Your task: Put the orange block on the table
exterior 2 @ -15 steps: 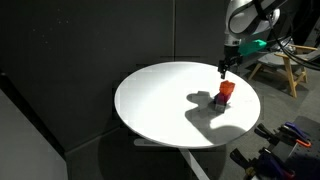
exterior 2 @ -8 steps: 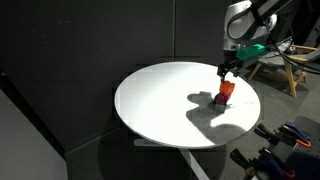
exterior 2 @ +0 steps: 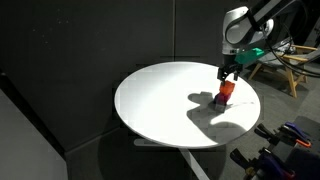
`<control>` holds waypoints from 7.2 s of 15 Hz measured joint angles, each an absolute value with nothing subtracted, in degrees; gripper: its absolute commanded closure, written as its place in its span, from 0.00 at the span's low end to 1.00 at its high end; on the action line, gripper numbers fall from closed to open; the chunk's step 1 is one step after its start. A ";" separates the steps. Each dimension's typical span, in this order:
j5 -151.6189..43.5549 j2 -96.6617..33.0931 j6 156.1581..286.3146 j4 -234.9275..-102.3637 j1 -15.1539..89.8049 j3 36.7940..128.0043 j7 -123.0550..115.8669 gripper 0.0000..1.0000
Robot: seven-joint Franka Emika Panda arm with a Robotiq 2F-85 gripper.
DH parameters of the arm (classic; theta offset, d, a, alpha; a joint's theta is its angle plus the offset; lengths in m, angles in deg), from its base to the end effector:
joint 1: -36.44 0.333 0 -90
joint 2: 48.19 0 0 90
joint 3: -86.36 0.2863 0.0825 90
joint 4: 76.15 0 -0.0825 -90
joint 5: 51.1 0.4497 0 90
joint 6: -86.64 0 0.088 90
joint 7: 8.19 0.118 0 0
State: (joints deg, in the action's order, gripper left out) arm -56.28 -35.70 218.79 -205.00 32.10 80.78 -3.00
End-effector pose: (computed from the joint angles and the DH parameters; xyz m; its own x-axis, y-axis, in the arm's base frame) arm 0.5470 -0.1006 0.1652 0.9675 -0.2004 -0.1540 -0.1880 -0.9779 0.0917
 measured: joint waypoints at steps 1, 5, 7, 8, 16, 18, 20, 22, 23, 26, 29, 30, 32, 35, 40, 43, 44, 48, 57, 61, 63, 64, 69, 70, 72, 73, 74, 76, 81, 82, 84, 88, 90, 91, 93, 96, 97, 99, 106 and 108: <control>-56.28 -35.44 218.79 -204.83 32.10 80.76 -3.00 0.00; -56.28 -34.25 218.79 -203.69 32.10 80.67 -2.72 0.26; -56.29 -33.77 218.79 -203.20 32.11 80.58 -2.46 0.42; -56.29 -33.51 218.79 -202.97 32.13 80.53 -2.23 0.51; -58.04 -33.37 218.75 -201.82 32.79 80.16 1.26 0.72; -58.48 -34.39 218.27 -201.81 32.85 80.13 1.47 0.72; -58.58 -36.09 216.85 -201.82 32.85 80.03 1.47 0.72; -58.58 -38.00 215.09 -201.82 32.79 79.71 1.47 0.72; -58.58 -38.87 214.35 -201.80 32.69 79.49 1.47 0.72; -58.59 -41.00 213.58 -201.61 31.99 78.53 1.48 0.72; -58.59 -41.84 213.57 -200.99 30.67 77.49 1.48 0.72; -58.59 -41.88 213.57 -200.75 30.19 77.15 1.47 0.72; -58.74 -41.88 213.57 -200.49 29.25 76.44 1.47 0.72; -58.88 -41.87 213.57 -200.36 28.00 75.47 1.19 0.72; -58.87 -40.59 214.01 -199.04 26.66 74.90 0.37 0.72; -58.78 -38.02 213.96 -197.33 26.64 74.90 0.37 0.72; -58.78 -37.07 213.95 -196.75 26.63 74.89 0.37 0.72; -58.78 -33.49 213.77 -194.37 26.50 74.74 0.37 0.72; -58.78 -31.24 213.07 -193.03 26.52 74.54 0.37 0.47; -58.78 -31.24 213.07 -193.03 26.52 74.54 0.37 0.72; -58.78 -31.15 213.09 -193.11 26.53 74.54 0.37 0.72; -58.78 -31.06 213.31 -193.22 26.53 74.54 0.37 0.72; -58.78 -29.13 216.06 -193.53 26.44 74.53 0.33 0.72; -58.78 -28.65 216.72 -193.57 26.41 74.53 0.31 0.72; -58.78 -27.78 217.93 -193.66 26.28 74.50 0.29 0.72; -58.78 -27.35 218.41 -193.71 26.18 74.46 0.29 0.72; -58.78 -26.96 218.85 -193.75 26.09 74.41 0.29 0.72; -58.11 -26.12 219.09 -193.76 25.86 74.19 0.43 0.72; -54.37 -23.56 219.17 -193.73 25.45 73.78 1.69 0.72; -53.80 -22.93 219.39 -193.69 25.44 73.72 1.98 0.72; -52.84 -21.61 220.28 -193.56 25.44 73.60 2.94 0.72; -51.20 -19.17 222.64 -193.02 25.44 73.26 4.59 0.72; -50.60 -18.31 223.33 -192.82 25.44 73.08 5.19 0.72; -50.45 -17.97 223.59 -192.75 25.44 73.01 5.35 0.72; -50.31 -17.53 223.93 -192.68 25.44 72.88 5.67 0.72; -50.31 -17.18 224.00 -192.67 25.44 72.73 5.99 0.72; -50.31 -17.12 224.00 -192.67 25.44 72.69 6.00 0.72; -50.31 -17.09 224.00 -192.67 25.44 72.61 6.00 0.72; -50.31 -17.09 224.00 -192.67 25.44 72.51 6.00 0.00; -50.32 -17.09 224.00 -192.68 25.45 72.51 5.98 0.00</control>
